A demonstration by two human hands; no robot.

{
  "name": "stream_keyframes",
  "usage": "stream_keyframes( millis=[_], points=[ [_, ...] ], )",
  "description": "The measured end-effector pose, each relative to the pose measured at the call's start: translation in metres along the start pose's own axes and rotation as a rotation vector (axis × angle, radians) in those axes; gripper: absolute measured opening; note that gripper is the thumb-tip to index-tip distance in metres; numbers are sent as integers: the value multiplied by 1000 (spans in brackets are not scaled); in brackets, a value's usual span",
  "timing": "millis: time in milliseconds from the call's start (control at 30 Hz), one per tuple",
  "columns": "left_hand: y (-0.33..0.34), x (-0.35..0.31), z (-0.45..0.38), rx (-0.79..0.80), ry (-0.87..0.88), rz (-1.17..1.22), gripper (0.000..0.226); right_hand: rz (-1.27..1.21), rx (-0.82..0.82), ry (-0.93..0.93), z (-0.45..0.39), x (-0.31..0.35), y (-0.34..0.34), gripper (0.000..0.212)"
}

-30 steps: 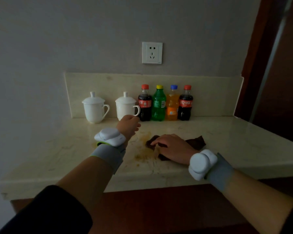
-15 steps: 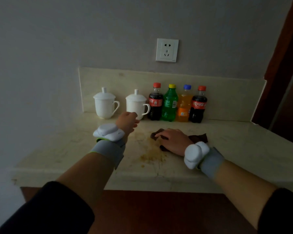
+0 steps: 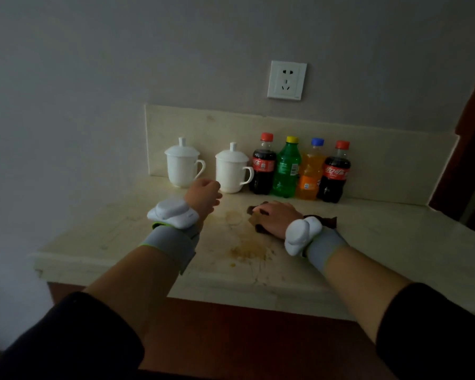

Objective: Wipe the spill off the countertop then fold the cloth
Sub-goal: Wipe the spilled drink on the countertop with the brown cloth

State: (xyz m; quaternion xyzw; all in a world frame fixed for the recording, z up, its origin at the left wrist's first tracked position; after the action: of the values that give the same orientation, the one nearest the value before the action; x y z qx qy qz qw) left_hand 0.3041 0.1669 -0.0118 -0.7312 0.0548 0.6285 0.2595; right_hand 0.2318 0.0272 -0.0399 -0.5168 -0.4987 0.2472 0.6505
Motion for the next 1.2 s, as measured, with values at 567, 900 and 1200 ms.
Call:
stream_keyframes(
  millis=[567, 900, 1200],
  points=[
    [-13, -9, 20, -119, 19, -109, 32, -46, 19, -80, -7, 15, 7, 44],
    [-28, 8, 9, -187, 1, -61, 31, -154, 52, -228, 57, 32, 22, 40],
    [-55, 12, -9, -91, 68, -28, 13, -58, -38, 89, 10, 22, 15, 44]
  ],
)
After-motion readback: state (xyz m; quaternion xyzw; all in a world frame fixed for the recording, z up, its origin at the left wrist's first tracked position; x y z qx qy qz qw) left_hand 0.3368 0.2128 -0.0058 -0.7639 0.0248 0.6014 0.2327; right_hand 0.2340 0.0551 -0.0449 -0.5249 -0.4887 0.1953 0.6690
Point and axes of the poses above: each hand's wrist, its own z-axis away from the middle knuckle, its own y-axis out of the palm, x = y × z, the point moved 8 cm from there along -z, towards the middle knuckle, and after that the axes turned 14 degrees about -z, right-handed, at the moved point
